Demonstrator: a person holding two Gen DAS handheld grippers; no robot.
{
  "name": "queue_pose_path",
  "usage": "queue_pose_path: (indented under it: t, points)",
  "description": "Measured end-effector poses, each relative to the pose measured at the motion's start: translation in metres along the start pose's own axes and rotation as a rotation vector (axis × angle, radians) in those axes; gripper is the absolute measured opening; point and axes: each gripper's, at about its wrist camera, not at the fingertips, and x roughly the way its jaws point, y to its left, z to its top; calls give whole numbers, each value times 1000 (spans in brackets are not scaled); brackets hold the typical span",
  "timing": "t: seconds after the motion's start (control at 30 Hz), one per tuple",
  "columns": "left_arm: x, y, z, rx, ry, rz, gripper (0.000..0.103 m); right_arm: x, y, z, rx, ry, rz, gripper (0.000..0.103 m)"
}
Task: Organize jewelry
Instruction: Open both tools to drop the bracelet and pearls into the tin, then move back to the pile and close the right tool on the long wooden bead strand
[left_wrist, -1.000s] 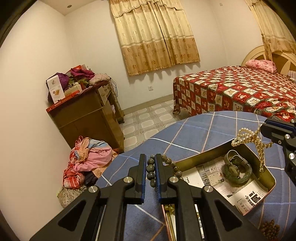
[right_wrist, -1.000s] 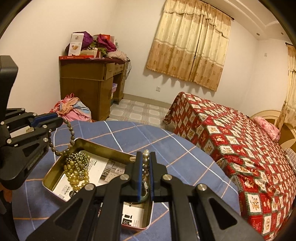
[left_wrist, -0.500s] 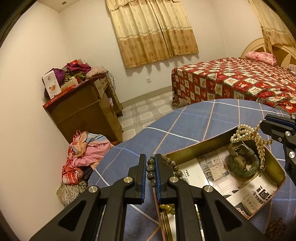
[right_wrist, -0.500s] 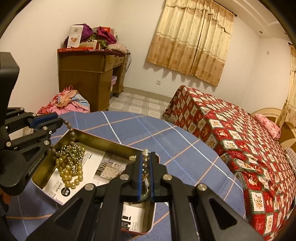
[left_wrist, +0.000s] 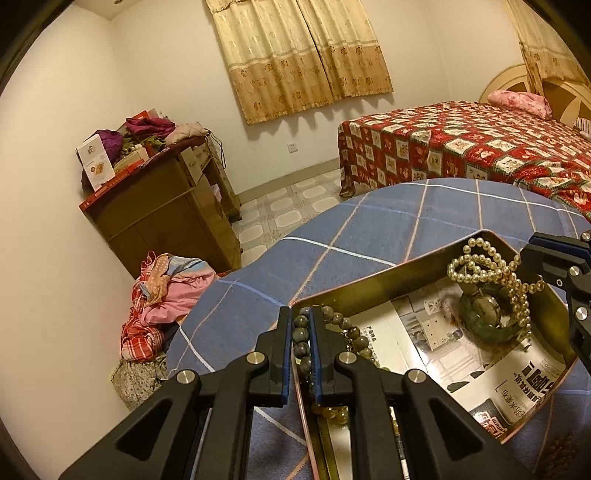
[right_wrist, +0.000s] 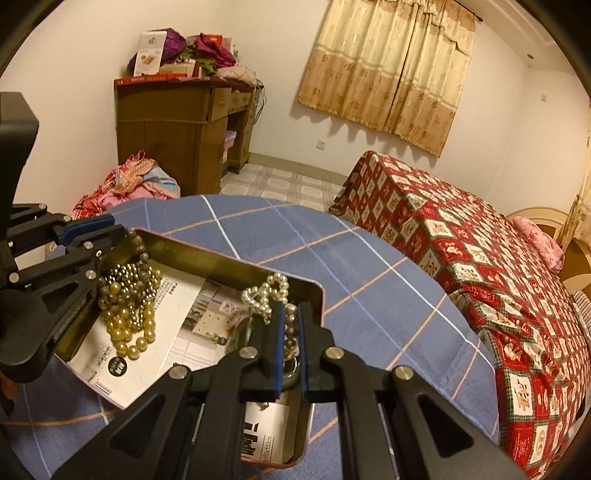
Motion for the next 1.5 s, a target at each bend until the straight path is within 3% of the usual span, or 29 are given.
queue_pose_path:
  t: [0.1, 0.13, 0.2, 0.23, 0.27, 0.33, 0.6, 0.9, 1.23, 1.37, 1.5]
  points:
    - [3, -3, 0, 15, 22, -5, 10, 3, 0, -3, 8, 22, 7, 9]
    - [4, -5, -1, 22, 34, -5, 15, 4, -1, -4, 12, 27, 7, 12]
    - [2, -7, -1, 31, 31, 17, 40, 5, -3, -7, 21, 40, 8, 30]
    - [-2, -7, -2, 29, 18, 31, 66, 4, -3, -8, 26, 43, 13, 48]
    - [-6, -6, -3, 27, 0, 42, 80, 2, -4, -10, 27, 40, 12, 61]
    - [-15, -4, -6, 28, -30, 33, 80, -5, -3, -13, 26, 23, -4, 62]
    - [-40, 4, -22, 24, -17, 35, 80, -25, -12, -32, 82, 45, 7, 65]
    - [-91, 8, -75, 16, -5, 0, 80, -59, -18, -76, 131, 58, 3, 76]
    - [-127, -26, -111, 72, 22, -64, 80, -80, -18, -127, 152, 99, -29, 76]
    - [-128, -41, -115, 124, 26, -69, 80, -78, -14, -134, 139, 122, -6, 76]
    - [-118, -49, -123, 174, 52, -24, 80, -80, -12, -133, 143, 116, 28, 76]
